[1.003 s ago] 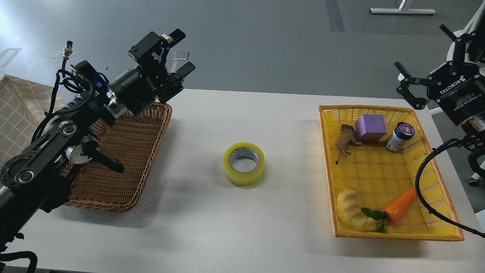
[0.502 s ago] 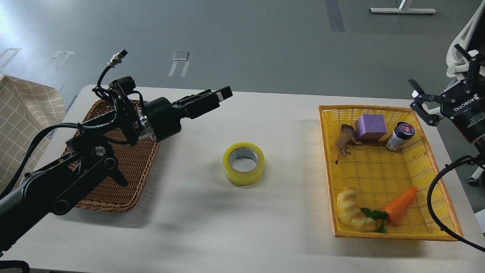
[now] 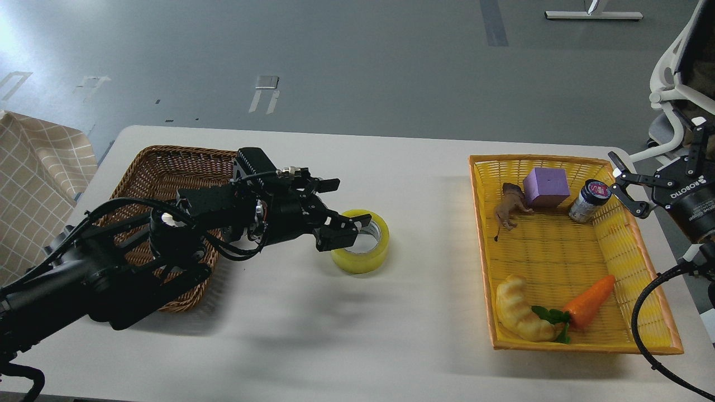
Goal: Place and transfer tape with both arms
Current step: 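Reach the left gripper over the basket toward the tape roll, then grasp the tape roll's rim with the left gripper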
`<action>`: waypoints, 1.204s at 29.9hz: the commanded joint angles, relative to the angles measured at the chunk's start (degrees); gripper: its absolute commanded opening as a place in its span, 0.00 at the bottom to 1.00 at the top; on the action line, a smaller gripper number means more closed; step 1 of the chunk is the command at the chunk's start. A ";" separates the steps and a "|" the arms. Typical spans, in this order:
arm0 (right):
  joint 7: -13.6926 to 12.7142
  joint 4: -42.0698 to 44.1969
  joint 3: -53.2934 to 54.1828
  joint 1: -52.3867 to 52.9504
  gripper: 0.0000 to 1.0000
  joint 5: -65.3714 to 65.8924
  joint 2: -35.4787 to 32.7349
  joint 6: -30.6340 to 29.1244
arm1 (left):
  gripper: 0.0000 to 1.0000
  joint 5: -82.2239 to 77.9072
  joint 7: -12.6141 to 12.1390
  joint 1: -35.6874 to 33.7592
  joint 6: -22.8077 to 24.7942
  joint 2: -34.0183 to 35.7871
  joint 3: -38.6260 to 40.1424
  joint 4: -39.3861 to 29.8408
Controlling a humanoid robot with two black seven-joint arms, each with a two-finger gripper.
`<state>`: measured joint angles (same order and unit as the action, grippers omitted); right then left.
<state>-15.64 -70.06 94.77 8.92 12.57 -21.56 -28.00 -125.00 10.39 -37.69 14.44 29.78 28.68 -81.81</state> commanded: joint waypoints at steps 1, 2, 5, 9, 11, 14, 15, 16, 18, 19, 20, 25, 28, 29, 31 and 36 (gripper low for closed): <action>0.00 -0.07 -0.02 -0.48 0.99 0.00 0.03 0.00 | 0.98 0.00 -4.50 -2.56 0.24 -0.16 -4.24 2.00; 0.00 -0.07 -0.02 -0.48 0.99 0.08 0.03 0.00 | 0.98 0.00 -4.67 -2.56 0.41 -0.34 -4.33 2.00; 0.00 -0.16 -0.11 -1.01 0.99 0.09 0.03 0.00 | 0.97 0.00 -4.76 -2.91 2.51 -0.25 -4.42 3.05; 0.00 -0.07 -0.11 -1.28 0.99 0.09 0.12 0.00 | 0.90 2.30 -4.50 -4.06 7.61 -0.43 -4.51 5.52; 0.00 0.02 -0.11 -1.28 0.99 0.09 0.12 0.00 | 0.90 4.05 -4.50 -4.32 8.67 -0.51 -4.51 5.52; -0.09 0.10 -0.20 -1.71 0.99 0.17 0.64 0.00 | 0.90 6.51 -4.33 -5.55 9.11 -1.38 -4.51 5.78; -0.09 0.10 -0.20 -1.72 0.99 0.17 0.82 0.00 | 0.90 7.05 -4.32 -5.73 9.29 -1.91 -4.51 5.96; -0.09 0.10 -0.29 -1.80 0.99 0.26 0.99 0.00 | 0.90 7.49 -4.32 -5.82 9.55 -2.44 -4.51 6.13; 0.00 0.02 -0.29 -2.06 0.99 0.35 1.70 0.00 | 0.90 8.80 -4.41 -6.25 10.61 -3.50 -4.60 6.66; -0.09 0.02 -0.37 -2.07 0.99 0.35 1.87 0.00 | 0.90 9.42 -4.41 -6.78 11.13 -3.94 -4.60 7.01; -0.09 0.02 -0.55 -2.15 0.99 0.35 1.87 0.00 | 0.90 9.69 -4.41 -7.48 11.22 -4.64 -4.60 7.36; -0.09 0.02 -0.46 -2.77 0.99 0.35 1.87 0.00 | 0.90 9.95 -4.59 -7.93 11.22 -6.39 -4.68 10.60; -0.09 0.02 -0.55 -2.77 0.99 0.35 1.87 0.00 | 0.90 9.95 -4.68 -7.49 11.22 -8.16 -4.68 13.07; -0.09 0.02 -0.55 -2.86 0.99 0.35 1.87 0.00 | 0.90 9.95 -4.68 -7.40 11.22 -8.25 -4.77 13.34; -0.09 0.02 -0.55 -2.94 0.99 0.35 1.96 0.00 | 0.88 9.95 -4.76 -7.40 11.22 -8.34 -5.38 13.86; -0.09 0.10 -0.64 -3.03 0.99 0.35 1.96 0.00 | 0.79 10.04 -4.85 -7.40 10.78 -8.51 -6.62 15.54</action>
<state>-15.73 -70.06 94.20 5.99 12.92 -19.64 -28.00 -114.97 5.59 -45.15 25.39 21.41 22.38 -67.11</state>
